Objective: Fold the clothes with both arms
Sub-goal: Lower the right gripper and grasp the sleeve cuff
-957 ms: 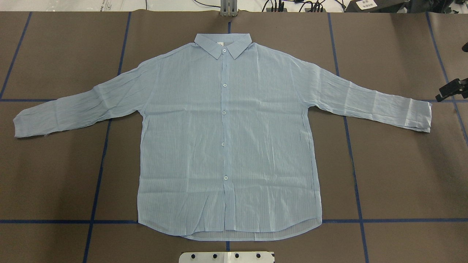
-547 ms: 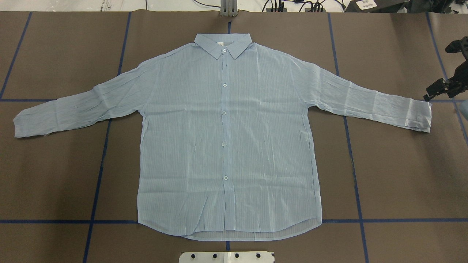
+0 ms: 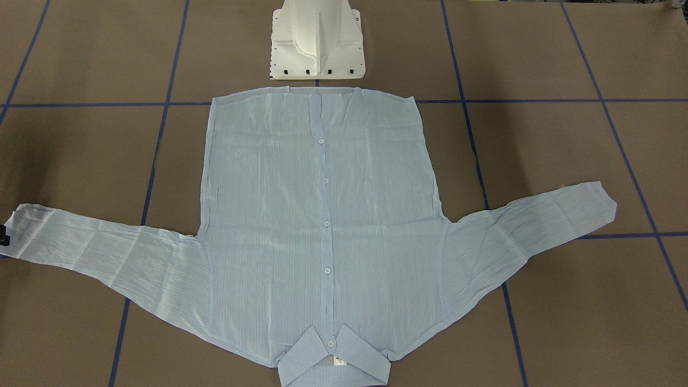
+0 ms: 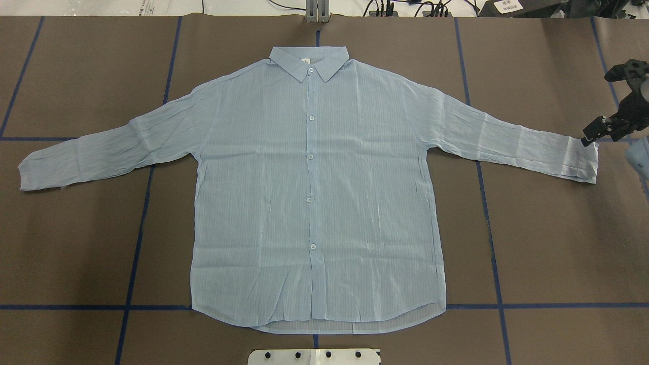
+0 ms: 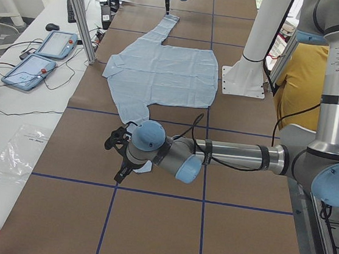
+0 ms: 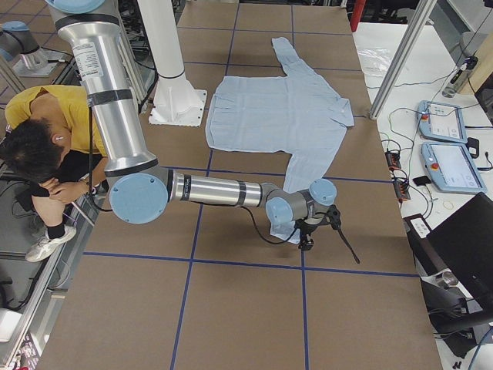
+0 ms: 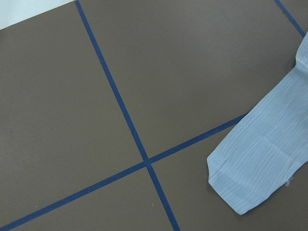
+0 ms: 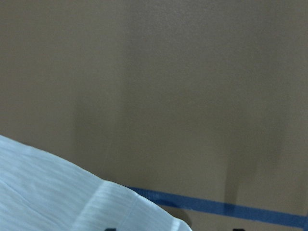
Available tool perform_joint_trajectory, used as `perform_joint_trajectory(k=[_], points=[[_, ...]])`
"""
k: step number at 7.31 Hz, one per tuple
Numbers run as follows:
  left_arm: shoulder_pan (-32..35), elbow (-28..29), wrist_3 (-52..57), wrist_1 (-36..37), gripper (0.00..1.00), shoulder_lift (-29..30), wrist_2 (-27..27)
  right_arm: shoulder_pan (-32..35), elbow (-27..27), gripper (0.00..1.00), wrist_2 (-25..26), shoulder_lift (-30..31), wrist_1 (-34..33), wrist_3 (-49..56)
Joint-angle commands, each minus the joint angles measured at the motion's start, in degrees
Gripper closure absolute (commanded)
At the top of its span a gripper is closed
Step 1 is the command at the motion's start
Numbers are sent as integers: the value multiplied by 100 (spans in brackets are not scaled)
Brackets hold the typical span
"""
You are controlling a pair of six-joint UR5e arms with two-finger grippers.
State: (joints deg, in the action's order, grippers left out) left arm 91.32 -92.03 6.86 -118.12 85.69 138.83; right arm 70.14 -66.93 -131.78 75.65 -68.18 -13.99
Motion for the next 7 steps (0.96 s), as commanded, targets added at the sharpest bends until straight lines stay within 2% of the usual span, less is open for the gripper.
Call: perform_joint_trajectory(k=[1,2,3,5,6,7], points=[[-1,1,17,-1,0,0,-5,-18,109,19,-5,-15,6,-8],[-1,9,17,-1,0,0,-5,-26,118,23,-14,-15,-2,-16],[-1,9,26,-1,0,-9,-5,-44,136,32,-14,-15,-2,-16],[-1,9,26,-1,0,-9,-5,-79,162,41,-5,-68,-11,-16],[-1,9,26,-1,0,-9,-5,-79,197,52,-14,-94,-2,-16],[-1,18,26,-1,0,-9,3,-79,241,69,-23,-103,-2,-16]])
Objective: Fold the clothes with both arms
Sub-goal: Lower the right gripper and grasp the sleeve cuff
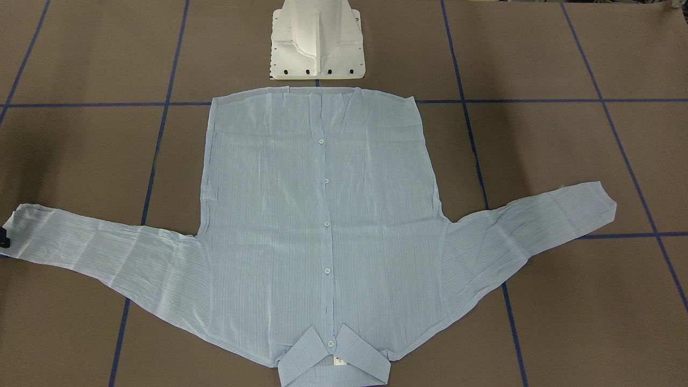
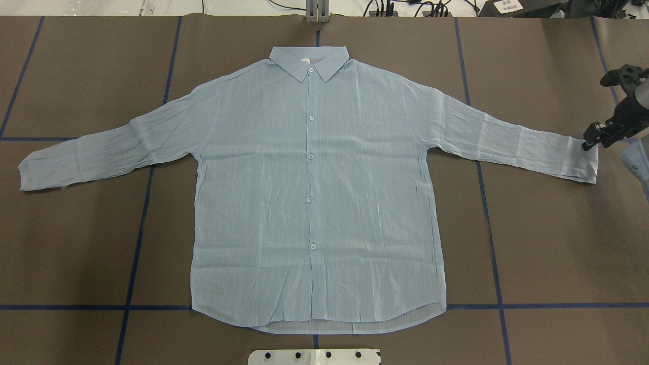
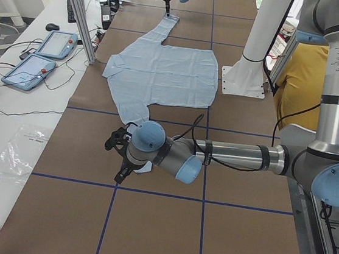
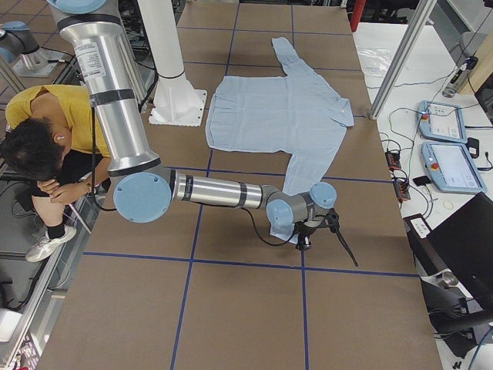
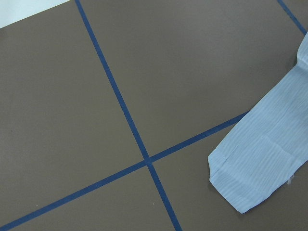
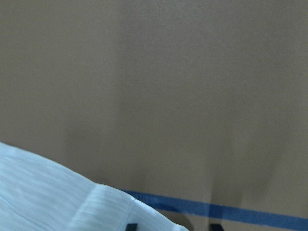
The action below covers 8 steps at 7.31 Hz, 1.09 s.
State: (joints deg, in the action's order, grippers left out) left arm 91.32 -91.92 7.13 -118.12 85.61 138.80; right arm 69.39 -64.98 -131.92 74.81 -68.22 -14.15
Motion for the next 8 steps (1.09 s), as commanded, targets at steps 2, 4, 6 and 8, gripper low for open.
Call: perform_joint_trajectory(k=[2,4,6,8], points=[[0,25,-9,0,0,0,7,-5,47,100,-44,-10,2,17],[0,25,-10,0,0,0,7,-5,-23,100,-280,-19,2,0],[0,-19,-18,0,0,0,16,74,-652,100,-764,-2,-146,-192],[17,-63,-1,0,0,-9,24,-100,-1181,100,-923,-19,-130,-1190]])
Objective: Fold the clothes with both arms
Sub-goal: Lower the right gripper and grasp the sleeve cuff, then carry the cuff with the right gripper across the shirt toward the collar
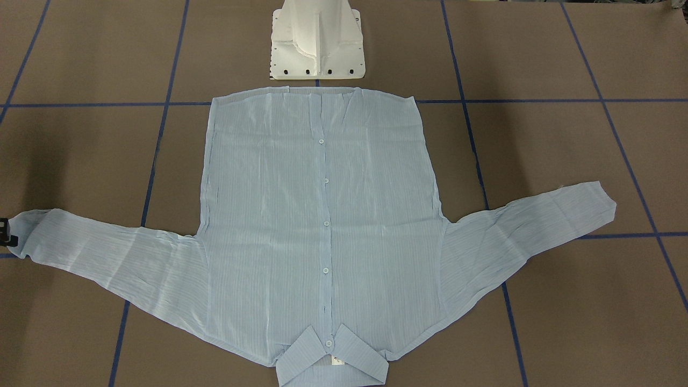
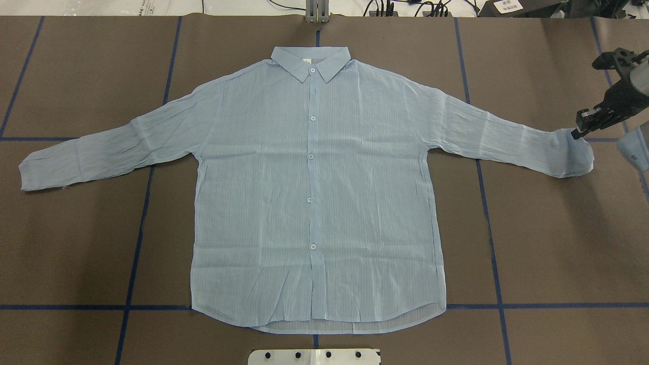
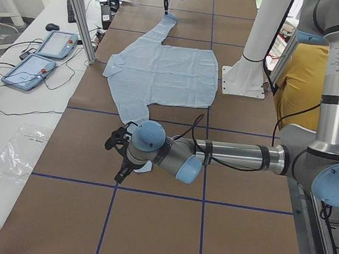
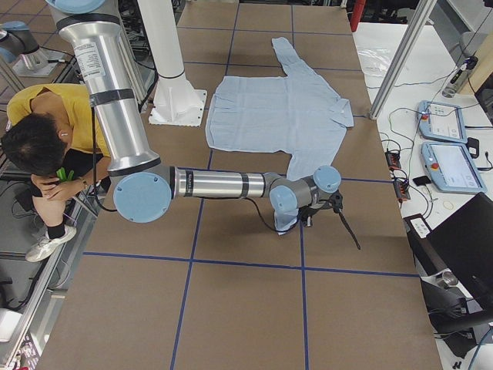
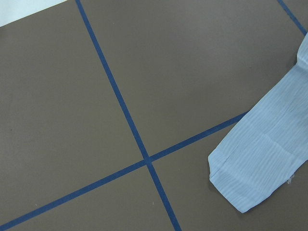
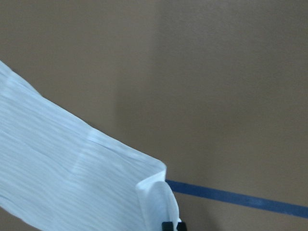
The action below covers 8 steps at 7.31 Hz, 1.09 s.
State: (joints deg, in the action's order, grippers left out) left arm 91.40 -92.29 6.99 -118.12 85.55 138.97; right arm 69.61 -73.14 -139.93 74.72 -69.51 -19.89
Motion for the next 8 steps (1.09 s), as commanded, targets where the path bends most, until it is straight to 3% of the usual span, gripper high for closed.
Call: perform_joint_trajectory(k=[1,3,4,5,6,7,8], points=[[10,-26,13,0,0,5,120,-523,-742,100,-165,-63,51,-1526],[1,0,-31,9,0,-3,558,-1366,-975,100,-96,-990,52,-3827],[10,-8,-23,17,0,-3,517,-1710,-896,100,209,-1482,-1,-4560],[10,-8,-14,9,0,-3,517,-1914,-634,100,664,-2140,-10,-5455],[10,-78,-22,9,0,-12,525,-2090,212,100,1148,-3251,34,-6587],[10,-88,-40,35,0,-12,543,-2266,899,100,1553,-4106,69,-6902],[10,-96,-40,26,0,-21,534,-2406,1054,100,1644,-4454,104,-6940]])
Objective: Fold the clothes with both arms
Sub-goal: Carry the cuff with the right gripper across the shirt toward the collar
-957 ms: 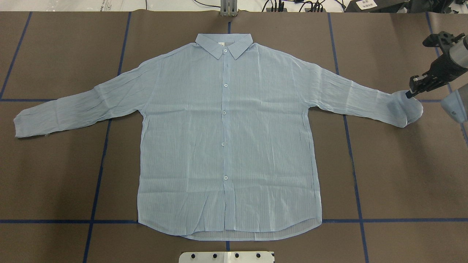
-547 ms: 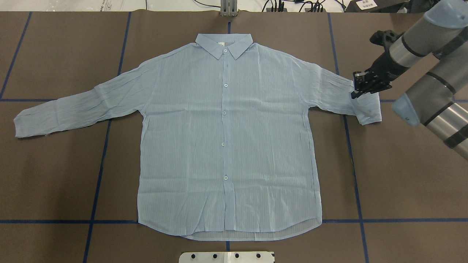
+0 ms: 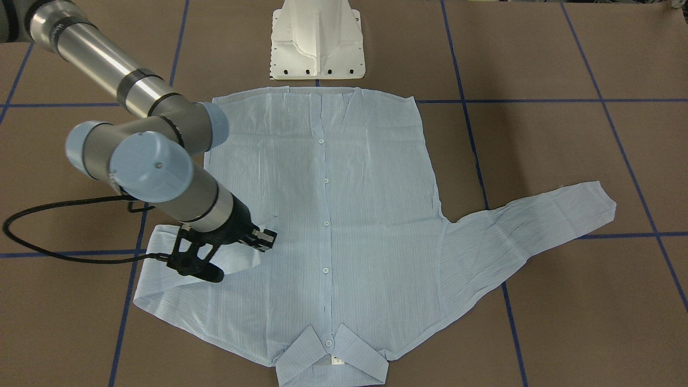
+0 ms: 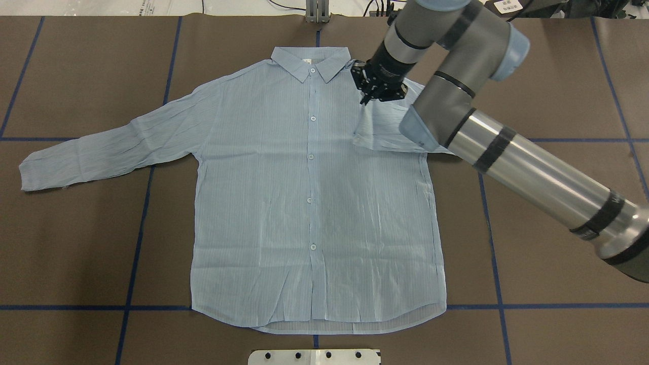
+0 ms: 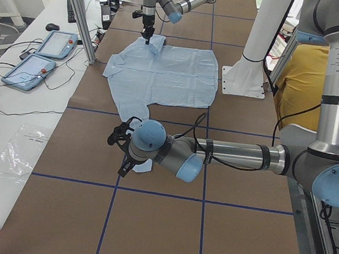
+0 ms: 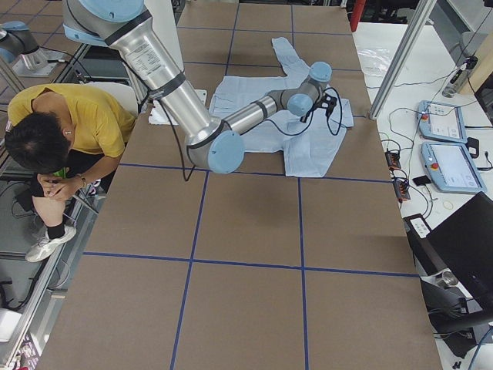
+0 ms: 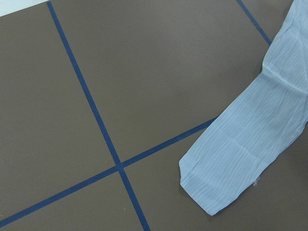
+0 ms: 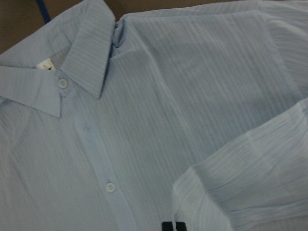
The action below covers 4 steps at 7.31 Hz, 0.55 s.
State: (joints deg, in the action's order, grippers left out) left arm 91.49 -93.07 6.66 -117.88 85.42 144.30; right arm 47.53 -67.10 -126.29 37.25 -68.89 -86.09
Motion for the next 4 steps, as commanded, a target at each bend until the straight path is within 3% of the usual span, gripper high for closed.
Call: perform_joint_trajectory(k=[1,4], points=[[0,-27,-15,-7,0,-8,27,-522,478,100,603,-867,199,-346],[0,-27,-24,-16,0,-26,36,-920,960,100,991,-1368,315,-355]])
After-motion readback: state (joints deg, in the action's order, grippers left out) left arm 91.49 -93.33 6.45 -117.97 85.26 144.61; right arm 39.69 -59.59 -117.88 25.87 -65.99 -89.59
